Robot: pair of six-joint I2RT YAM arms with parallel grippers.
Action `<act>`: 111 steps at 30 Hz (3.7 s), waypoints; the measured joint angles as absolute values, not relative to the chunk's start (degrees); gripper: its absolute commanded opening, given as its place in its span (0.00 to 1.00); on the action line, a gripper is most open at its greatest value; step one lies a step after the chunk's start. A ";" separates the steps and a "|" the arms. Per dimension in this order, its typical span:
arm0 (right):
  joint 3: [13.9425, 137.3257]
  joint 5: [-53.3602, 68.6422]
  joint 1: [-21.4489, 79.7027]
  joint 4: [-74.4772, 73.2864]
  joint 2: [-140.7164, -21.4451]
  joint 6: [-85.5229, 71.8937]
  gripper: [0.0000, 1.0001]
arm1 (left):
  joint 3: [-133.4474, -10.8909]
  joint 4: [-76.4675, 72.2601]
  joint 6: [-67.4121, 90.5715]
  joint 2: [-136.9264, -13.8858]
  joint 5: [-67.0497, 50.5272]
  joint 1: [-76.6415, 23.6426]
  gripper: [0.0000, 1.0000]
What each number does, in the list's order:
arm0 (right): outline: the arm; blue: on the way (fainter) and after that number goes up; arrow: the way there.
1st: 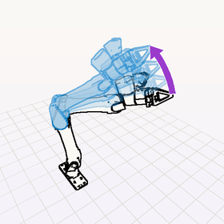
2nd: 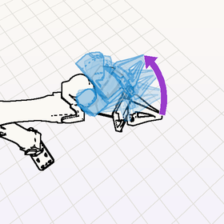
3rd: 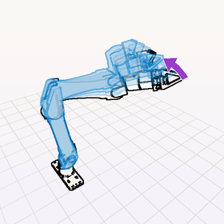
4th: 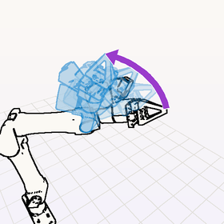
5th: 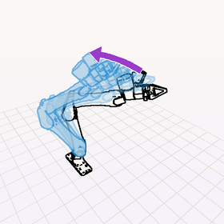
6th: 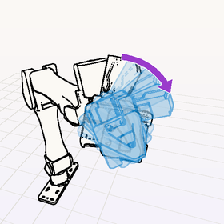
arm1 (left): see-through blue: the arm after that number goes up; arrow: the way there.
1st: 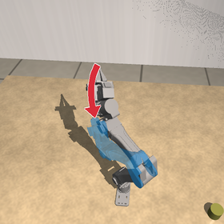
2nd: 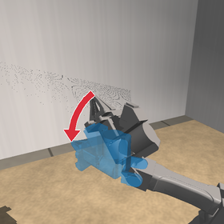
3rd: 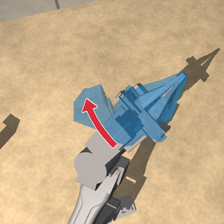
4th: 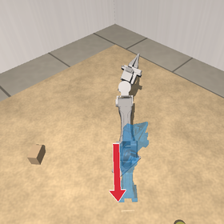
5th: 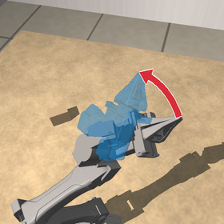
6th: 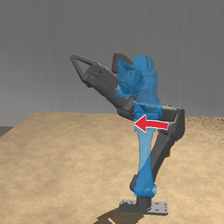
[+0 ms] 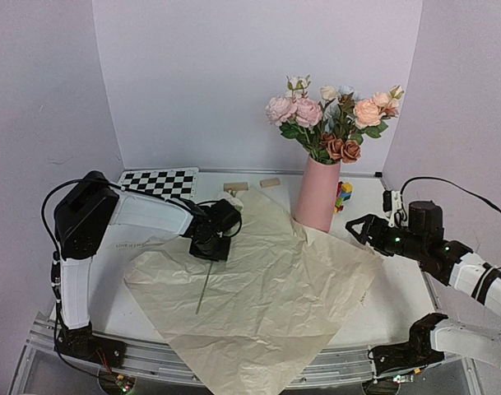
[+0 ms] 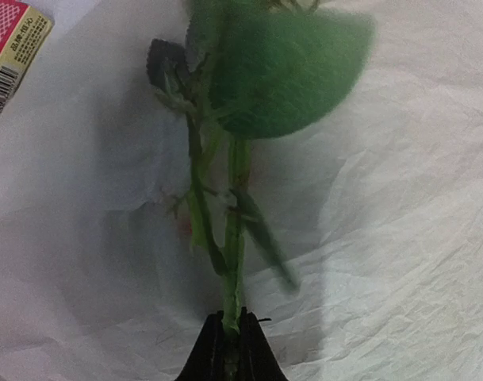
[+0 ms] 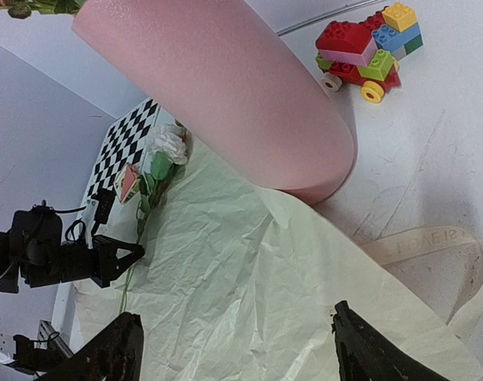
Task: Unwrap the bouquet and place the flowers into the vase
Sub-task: Pick up the fake flower from the wrapping paper.
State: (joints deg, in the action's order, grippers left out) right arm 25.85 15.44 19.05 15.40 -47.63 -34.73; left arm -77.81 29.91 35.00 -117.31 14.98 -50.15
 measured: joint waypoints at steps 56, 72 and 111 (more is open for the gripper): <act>72.74 -0.96 61.41 29.15 -87.85 -45.26 0.45 | -55.34 8.97 28.97 -61.53 -6.13 -59.22 0.00; 80.38 -1.95 63.79 25.78 -92.73 -42.39 0.00 | -53.12 9.18 28.54 -57.73 -2.78 -59.22 0.85; 116.26 -32.50 55.31 8.97 -83.70 18.85 0.00 | -49.74 8.95 28.80 -54.10 1.19 -59.27 0.92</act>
